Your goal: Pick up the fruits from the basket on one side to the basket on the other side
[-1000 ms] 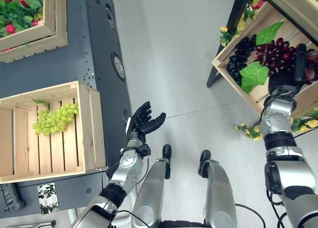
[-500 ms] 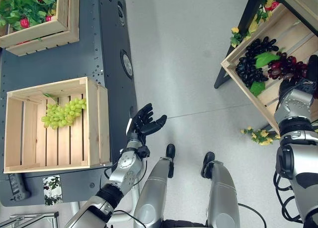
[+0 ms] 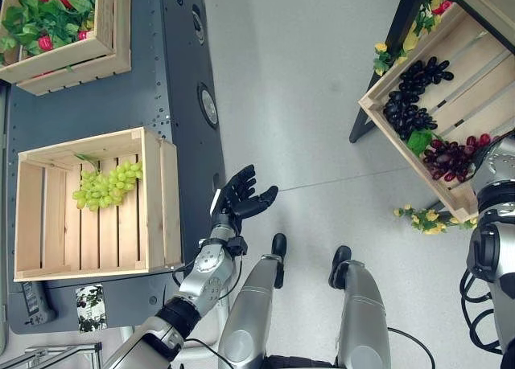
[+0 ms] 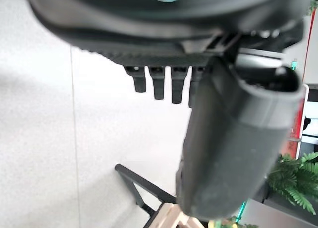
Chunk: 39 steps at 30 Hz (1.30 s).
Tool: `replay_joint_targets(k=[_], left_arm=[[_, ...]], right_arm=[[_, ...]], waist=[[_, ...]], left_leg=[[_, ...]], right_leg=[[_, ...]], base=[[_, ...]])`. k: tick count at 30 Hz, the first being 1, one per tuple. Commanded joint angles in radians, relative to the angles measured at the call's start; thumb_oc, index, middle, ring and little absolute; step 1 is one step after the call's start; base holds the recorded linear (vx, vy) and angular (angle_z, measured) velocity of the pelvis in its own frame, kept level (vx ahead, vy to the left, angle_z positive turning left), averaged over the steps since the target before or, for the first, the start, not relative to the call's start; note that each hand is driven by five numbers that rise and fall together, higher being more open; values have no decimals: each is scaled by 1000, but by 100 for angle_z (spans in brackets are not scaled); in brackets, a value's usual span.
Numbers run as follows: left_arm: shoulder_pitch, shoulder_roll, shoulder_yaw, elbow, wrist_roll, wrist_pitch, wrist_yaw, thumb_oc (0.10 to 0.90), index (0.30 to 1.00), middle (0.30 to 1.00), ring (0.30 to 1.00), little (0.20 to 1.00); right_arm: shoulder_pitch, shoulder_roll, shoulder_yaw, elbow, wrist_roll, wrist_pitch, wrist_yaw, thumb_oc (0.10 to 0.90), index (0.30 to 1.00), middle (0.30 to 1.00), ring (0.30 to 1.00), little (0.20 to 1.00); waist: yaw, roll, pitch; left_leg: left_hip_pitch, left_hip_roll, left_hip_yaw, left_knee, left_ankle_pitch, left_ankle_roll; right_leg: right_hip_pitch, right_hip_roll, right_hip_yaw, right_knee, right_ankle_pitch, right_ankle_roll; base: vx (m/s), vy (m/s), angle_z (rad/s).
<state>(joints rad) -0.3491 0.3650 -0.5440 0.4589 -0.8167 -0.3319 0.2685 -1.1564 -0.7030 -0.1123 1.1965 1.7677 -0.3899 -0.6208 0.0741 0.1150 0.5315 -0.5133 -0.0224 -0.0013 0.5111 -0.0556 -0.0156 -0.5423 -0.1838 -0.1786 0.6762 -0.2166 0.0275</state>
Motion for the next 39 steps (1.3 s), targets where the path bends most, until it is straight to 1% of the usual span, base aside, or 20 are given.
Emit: replay_joint_targets(k=[1, 5, 8, 9, 10, 12, 14, 16, 18, 19, 20, 22, 25, 27, 28, 32, 35, 39], left_arm=[[23, 23, 31, -99, 0, -97, -13, 800, 900, 900, 900, 900], [18, 15, 31, -94, 8, -98, -13, 800, 900, 900, 900, 900], [5, 8, 28, -98, 15, -85, -6, 800, 900, 900, 900, 900], [5, 5, 32, -100, 18, -79, -4, 800, 900, 900, 900, 900], [5, 1, 32, -95, 21, -81, -4, 800, 900, 900, 900, 900], [0, 2, 38, -94, 21, -73, -3, 800, 900, 900, 900, 900], [1, 3, 44, -92, 24, -73, -7, 800, 900, 900, 900, 900], [8, 6, 51, -89, 26, -80, -13, 800, 900, 900, 900, 900], [15, 5, 58, -83, 28, -85, -19, 800, 900, 900, 900, 900], [16, 4, 59, -82, 29, -85, -20, 800, 900, 900, 900, 900], [19, 2, 68, -73, 32, -85, -26, 800, 900, 900, 900, 900], [25, -4, 76, -61, 39, -89, -37, 800, 900, 900, 900, 900], [31, -6, 81, -60, 47, -89, -40, 800, 900, 900, 900, 900], [36, -8, 84, -54, 49, -92, -46, 800, 900, 900, 900, 900], [38, -8, 82, -52, 50, -95, -47, 800, 900, 900, 900, 900], [45, -11, 81, -44, 54, -100, -51, 800, 900, 900, 900, 900], [49, -11, 77, -37, 51, -102, -51, 800, 900, 900, 900, 900], [65, -8, 79, -26, 37, -104, -64, 800, 900, 900, 900, 900]], right_arm=[[-69, -105, 51, -36, -98, 2, 8, 800, 900, 900, 900, 900], [-55, -98, 45, -34, -108, 34, 40, 800, 900, 900, 900, 900], [-49, -95, 56, -26, -203, 138, 95, 800, 900, 900, 900, 900], [-50, -96, 70, -28, -251, 169, 90, 800, 900, 900, 900, 900], [-50, -97, 90, -23, -374, 229, 95, 800, 900, 900, 900, 900], [-50, -110, 119, -21, -474, 285, 99, 800, 900, 900, 900, 900], [-55, -126, 145, -11, -562, 324, 109, 800, 900, 900, 900, 900], [-56, -147, 183, 4, -666, 379, 141, 800, 900, 900, 900, 900], [-51, -157, 210, 5, -747, 414, 165, 800, 900, 900, 900, 900], [-51, -158, 215, 3, -763, 422, 170, 800, 900, 900, 900, 900], [-51, -165, 244, 5, -864, 467, 195, 800, 900, 900, 900, 900], [-52, -178, 295, 7, -1007, 517, 224, 800, 900, 900, 900, 900], [-45, -208, 362, 0, -1162, 565, 259, 800, 900, 900, 900, 900], [-34, -223, 393, 0, -1251, 583, 272, 800, 900, 900, 900, 900], [-22, -229, 408, -1, -1324, 596, 283, 800, 900, 900, 900, 900], [0, -236, 451, -2, -1443, 630, 285, 800, 900, 900, 900, 900], [20, -237, 484, 9, -1575, 672, 292, 800, 900, 900, 900, 900], [54, -241, 513, 25, -1699, 698, 292, 800, 900, 900, 900, 900]], waist=[[2, -6, -66], [-3, -9, -71], [-7, -13, -73], [-8, -13, -73], [-9, -15, -72], [-11, -19, -72], [-12, -23, -70], [-14, -31, -68], [-14, -36, -66], [-15, -37, -66], [-17, -43, -68], [-18, -51, -71], [-23, -62, -75], [-26, -69, -80], [-28, -73, -83], [-30, -80, -93], [-31, -83, -102], [-31, -88, -119]], left_leg=[[45, -62, 35, 14, -53, 47], [55, -60, 42, 17, -62, 48], [59, -59, 49, 28, -71, 52], [59, -59, 51, 31, -72, 52], [58, -57, 53, 34, -71, 52], [58, -55, 56, 33, -72, 53], [56, -54, 59, 31, -70, 54], [57, -49, 64, 27, -69, 55], [63, -46, 66, 22, -70, 57], [64, -46, 67, 21, -70, 57], [72, -42, 70, 18, -71, 57], [82, -36, 74, 18, -73, 58], [103, -28, 79, 9, -72, 59], [121, -22, 83, -1, -71, 58], [134, -18, 87, -9, -70, 58], [165, -12, 93, -33, -66, 57], [191, -10, 98, -52, -64, 57], [221, -7, 101, -68, -67, 57]], right_leg=[[72, 69, 5, -24, 55, -67], [82, 66, 5, -28, 55, -68], [88, 61, 6, -28, 55, -68], [87, 62, 8, -25, 54, -70], [86, 61, 9, -23, 57, -69], [84, 63, 12, -23, 58, -70], [81, 66, 13, -29, 62, -68], [81, 68, 13, -38, 68, -67], [87, 69, 14, -47, 72, -66], [88, 69, 15, -49, 72, -66], [94, 70, 16, -55, 74, -67], [105, 67, 18, -63, 78, -67], [126, 64, 21, -82, 86, -65], [147, 61, 24, -102, 94, -62], [158, 59, 24, -112, 99, -60], [194, 56, 29, -153, 112, -54], [226, 51, 32, -187, 124, -49], [264, 47, 33, -220, 130, -44]], base=[[-22, 42, -2], [-2, 20, -1], [3, 11, 0], [0, 0, 0], [0, 0, 0], [0, 0, 0], [-46, -13, 0], [-63, -17, 0], [-22, -4, 0], [0, 0, 0], [0, 0, 0], [-6, 6, -2], [0, 0, 0], [32, 13, -7], [47, 11, -10], [35, 6, -11], [28, 10, -3], [46, 8, -2]])
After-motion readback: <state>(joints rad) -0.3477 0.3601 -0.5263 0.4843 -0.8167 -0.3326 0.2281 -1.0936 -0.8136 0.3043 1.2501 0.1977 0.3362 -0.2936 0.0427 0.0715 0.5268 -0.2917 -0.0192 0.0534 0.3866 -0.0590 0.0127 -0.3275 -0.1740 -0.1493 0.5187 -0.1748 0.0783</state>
